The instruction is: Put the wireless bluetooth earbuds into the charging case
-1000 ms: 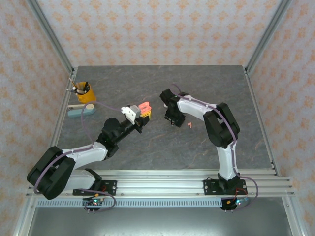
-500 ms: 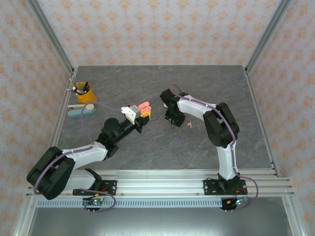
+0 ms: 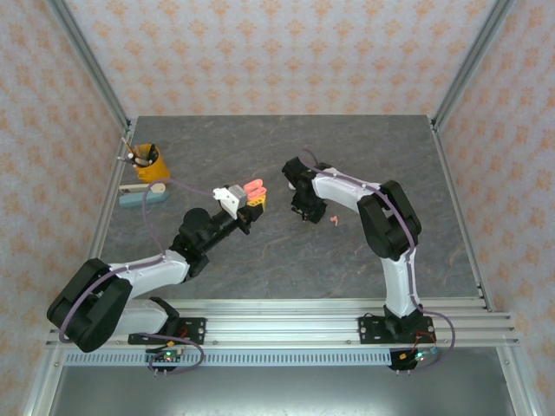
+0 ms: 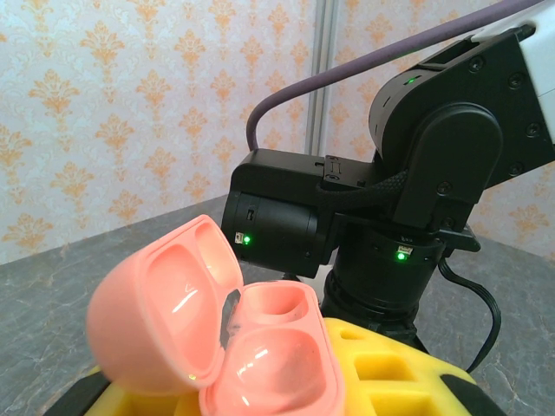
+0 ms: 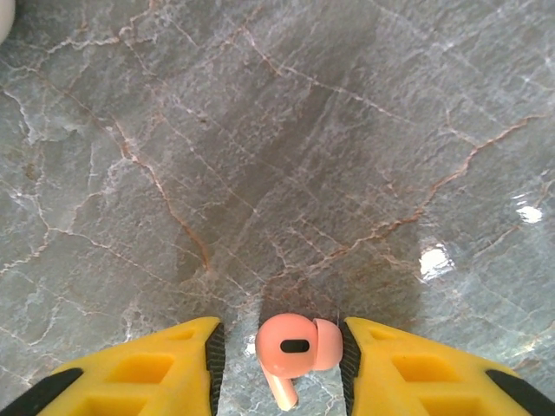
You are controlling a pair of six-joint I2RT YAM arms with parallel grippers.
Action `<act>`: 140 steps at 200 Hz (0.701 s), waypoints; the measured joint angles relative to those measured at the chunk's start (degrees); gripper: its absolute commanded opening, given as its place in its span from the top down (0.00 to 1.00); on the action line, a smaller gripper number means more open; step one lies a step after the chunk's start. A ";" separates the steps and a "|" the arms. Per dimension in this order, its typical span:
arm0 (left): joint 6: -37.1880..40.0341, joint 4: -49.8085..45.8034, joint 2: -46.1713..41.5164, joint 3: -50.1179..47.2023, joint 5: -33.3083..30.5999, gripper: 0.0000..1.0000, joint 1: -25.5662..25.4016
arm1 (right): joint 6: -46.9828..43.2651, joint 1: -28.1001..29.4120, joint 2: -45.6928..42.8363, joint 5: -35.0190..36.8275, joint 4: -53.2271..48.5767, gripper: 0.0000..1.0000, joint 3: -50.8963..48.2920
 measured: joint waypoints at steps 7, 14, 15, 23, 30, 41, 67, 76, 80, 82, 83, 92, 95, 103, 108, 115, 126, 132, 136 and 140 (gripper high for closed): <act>0.00 -0.02 -0.02 0.02 0.00 1.00 0.00 | -0.17 0.00 0.00 0.00 -0.02 0.61 0.00; -0.02 0.00 -0.02 0.02 0.00 1.00 0.00 | -0.28 0.00 0.00 0.00 -0.07 0.62 0.00; -0.02 -0.02 -0.02 0.02 0.00 1.00 0.00 | -0.28 0.00 0.00 0.02 -0.09 0.62 0.00; -0.02 -0.02 -0.02 0.02 0.00 1.00 0.00 | -0.35 0.00 0.00 0.09 -0.22 0.63 0.00; -0.04 -0.02 -0.02 0.02 0.00 1.00 0.00 | -0.35 0.00 0.02 0.17 -0.26 0.64 0.00; -0.22 -0.04 -0.04 0.02 0.00 1.00 0.00 | -0.39 0.00 0.04 0.22 -0.39 0.65 0.00; -0.46 -0.42 -0.66 0.02 0.00 1.00 0.00 | -0.79 0.00 0.09 0.44 -0.63 0.67 0.00; -0.46 -0.42 -0.79 0.02 0.00 1.00 0.00 | -0.83 0.00 0.09 0.50 -0.68 0.67 0.00; -0.48 -0.44 -0.87 0.02 0.00 1.00 0.00 | -0.98 0.00 0.11 0.57 -0.70 0.67 0.00; -0.48 -0.44 -0.90 0.02 0.00 1.00 0.00 | -0.96 0.00 0.11 0.57 -0.70 0.67 0.00; -0.46 -0.44 -0.90 0.02 0.00 1.00 0.00 | -0.98 0.00 0.09 0.59 -0.70 0.67 0.00; -0.46 -0.52 -1.03 0.02 0.00 1.00 0.00 | -1.03 0.00 0.09 0.63 -0.81 0.68 0.00; -0.48 -0.55 -1.05 0.02 0.00 1.00 0.00 | -1.05 0.00 0.09 0.63 -0.81 0.68 0.00; -0.48 -0.61 -1.09 0.02 0.00 1.00 0.00 | -1.20 0.00 0.11 0.68 -0.85 0.70 0.00; -0.46 -0.63 -1.09 0.02 0.00 1.00 0.00 | -1.33 0.00 0.09 0.72 -0.87 0.71 -0.02; -0.46 -0.68 -1.09 0.02 0.00 1.00 0.00 | -1.40 0.00 0.09 0.83 -0.87 0.71 -0.07; -0.48 -0.85 -1.11 0.02 0.00 1.00 0.00 | -1.51 0.00 0.07 0.92 -0.90 0.73 -0.15; -0.48 -0.85 -1.14 0.02 0.00 1.00 0.00 | -1.68 0.00 -0.02 0.98 -0.85 0.73 -0.24; -0.46 -0.87 -1.14 0.04 0.00 1.00 0.00 | -1.77 0.00 -0.15 1.05 -0.76 0.73 -0.39; -0.46 -0.92 -1.14 0.07 0.00 1.00 0.00 | -1.86 0.02 -0.31 1.05 -0.61 0.73 -0.57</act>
